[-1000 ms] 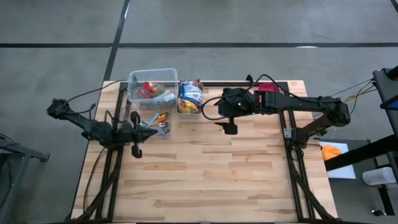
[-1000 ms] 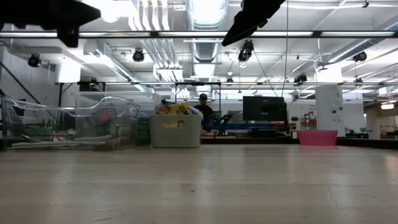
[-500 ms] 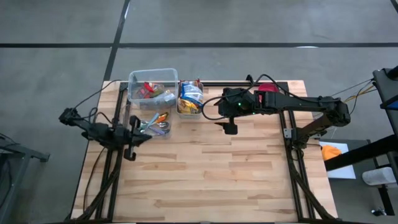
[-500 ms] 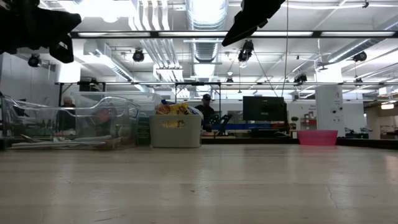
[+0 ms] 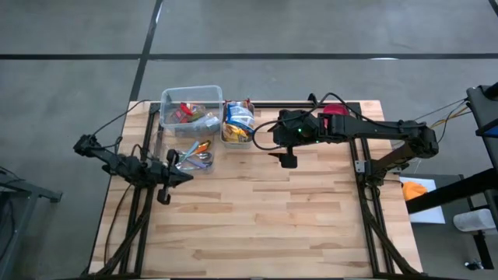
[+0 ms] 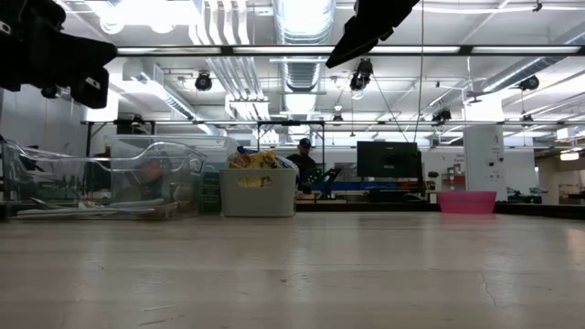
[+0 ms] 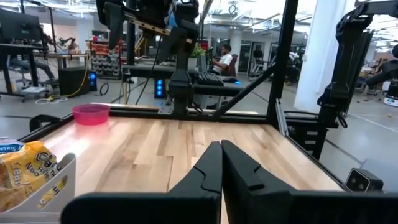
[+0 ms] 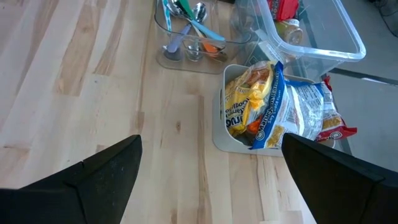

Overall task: Pick & Place Food Item
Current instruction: Return to Home Position

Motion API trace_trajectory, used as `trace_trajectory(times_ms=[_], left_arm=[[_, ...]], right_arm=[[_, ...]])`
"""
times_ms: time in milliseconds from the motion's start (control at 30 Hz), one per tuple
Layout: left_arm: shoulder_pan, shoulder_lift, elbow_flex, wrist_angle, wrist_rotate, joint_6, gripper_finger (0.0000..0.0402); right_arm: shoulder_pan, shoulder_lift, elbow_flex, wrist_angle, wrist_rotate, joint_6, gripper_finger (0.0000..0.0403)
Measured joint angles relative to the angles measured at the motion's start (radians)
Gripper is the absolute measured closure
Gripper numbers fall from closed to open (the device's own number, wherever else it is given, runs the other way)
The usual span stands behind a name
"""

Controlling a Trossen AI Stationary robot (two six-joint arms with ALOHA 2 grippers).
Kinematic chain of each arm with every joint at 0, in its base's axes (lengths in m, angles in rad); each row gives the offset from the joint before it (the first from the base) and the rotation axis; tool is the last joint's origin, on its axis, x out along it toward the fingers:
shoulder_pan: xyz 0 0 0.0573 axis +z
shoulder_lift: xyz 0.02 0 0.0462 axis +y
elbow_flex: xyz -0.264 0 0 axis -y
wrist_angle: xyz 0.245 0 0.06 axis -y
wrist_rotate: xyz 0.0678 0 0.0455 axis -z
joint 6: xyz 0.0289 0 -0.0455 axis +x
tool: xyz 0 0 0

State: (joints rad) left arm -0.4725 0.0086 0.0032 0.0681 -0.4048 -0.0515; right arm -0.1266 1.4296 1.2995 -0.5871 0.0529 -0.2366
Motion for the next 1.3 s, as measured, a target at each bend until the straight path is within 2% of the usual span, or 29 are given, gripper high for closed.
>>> trace_trajectory(times_ms=[633,667,733,800,867,900,1033,1100,1167,1300], left_arm=[[0.0,0.0,-0.001,0.0,-0.002,-0.002,0.0401],[0.0,0.0,-0.001,0.0,-0.002,-0.002,0.0401],[0.0,0.0,-0.001,0.0,-0.002,-0.002,0.0401],[0.0,0.0,-0.001,0.0,-0.002,-0.002,0.0401],[0.0,0.001,-0.001,0.001,-0.002,-0.002,0.0401],[0.0,0.002,-0.001,0.001,-0.002,-0.002,0.0401],[0.0,0.004,-0.002,0.001,-0.002,-0.002,0.0401],[0.0,0.005,-0.002,0.001,-0.002,-0.002,0.0401],[0.0,0.008,-0.002,0.001,-0.002,-0.002,0.0401],[0.0,0.012,-0.002,0.001,-0.002,-0.002,0.0401]], right_arm=[[0.0,0.0,0.0,0.001,0.0,-0.002,0.0018],[0.0,0.0,0.0,0.003,-0.002,0.022,0.0019],[0.0,0.001,-0.006,0.039,-0.027,0.17,0.0018],[0.0,0.011,-0.01,0.102,-0.04,0.213,0.0018],[-0.002,0.014,-0.035,0.203,-0.098,0.209,0.0018],[-0.006,0.014,-0.054,0.268,-0.162,0.194,0.0018],[-0.017,-0.003,-0.16,0.577,-0.505,0.177,0.0019],[-0.029,-0.028,-0.195,0.592,-0.616,0.171,0.0019],[-0.044,-0.066,-0.232,0.55,-0.609,0.205,0.0018],[-0.06,-0.174,-0.359,0.48,-0.422,0.32,0.0019]])
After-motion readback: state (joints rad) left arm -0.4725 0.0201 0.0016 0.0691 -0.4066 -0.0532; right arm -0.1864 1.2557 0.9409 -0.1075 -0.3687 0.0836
